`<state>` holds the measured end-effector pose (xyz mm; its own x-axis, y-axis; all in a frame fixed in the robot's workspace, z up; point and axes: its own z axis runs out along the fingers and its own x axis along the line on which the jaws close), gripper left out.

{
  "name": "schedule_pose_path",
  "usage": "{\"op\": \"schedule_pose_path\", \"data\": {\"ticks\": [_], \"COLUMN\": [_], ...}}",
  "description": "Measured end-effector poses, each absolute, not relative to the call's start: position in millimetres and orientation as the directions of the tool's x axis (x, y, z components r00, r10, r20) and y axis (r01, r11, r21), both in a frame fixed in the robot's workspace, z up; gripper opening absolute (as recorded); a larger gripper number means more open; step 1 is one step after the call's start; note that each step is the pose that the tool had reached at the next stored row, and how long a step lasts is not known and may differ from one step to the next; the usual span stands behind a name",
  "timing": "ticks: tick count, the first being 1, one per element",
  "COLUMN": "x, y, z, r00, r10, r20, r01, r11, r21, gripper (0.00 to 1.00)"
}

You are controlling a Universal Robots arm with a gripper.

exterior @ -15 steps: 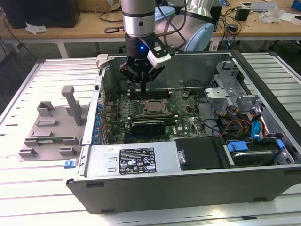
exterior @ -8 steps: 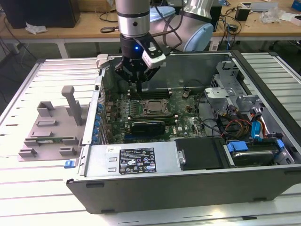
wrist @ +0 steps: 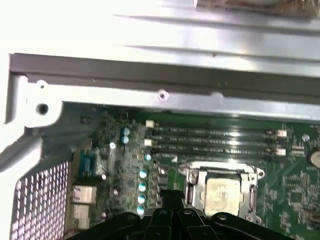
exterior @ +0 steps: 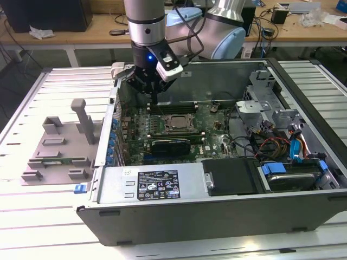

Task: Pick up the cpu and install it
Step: 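Install the first cpu locking lever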

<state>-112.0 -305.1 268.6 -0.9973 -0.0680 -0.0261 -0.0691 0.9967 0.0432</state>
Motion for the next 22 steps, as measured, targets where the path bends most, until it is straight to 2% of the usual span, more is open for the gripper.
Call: {"op": "schedule_pose_path", "data": {"ticks": [4,10,13,17,22], "x": [-117.2,-126.5,-127.3,-127.4,-118.6], "y": [-305.1,-305.2,-306.5,-309.0,-309.6], "z": [268.1,267.7,264.3,257.1,252.6], "r00": [-0.997,-0.997,-0.997,-0.997,-0.997], "r10": [-0.068,-0.068,-0.068,-0.070,-0.070], "r20": [-0.031,-0.032,-0.034,-0.035,-0.035], "r01": [-0.071,-0.072,-0.072,-0.075,-0.075], "r11": [0.991,0.991,0.987,0.984,0.984], "r21": [0.110,0.114,0.145,0.161,0.162], "gripper": [0.11,0.11,0.11,0.11,0.11]}}
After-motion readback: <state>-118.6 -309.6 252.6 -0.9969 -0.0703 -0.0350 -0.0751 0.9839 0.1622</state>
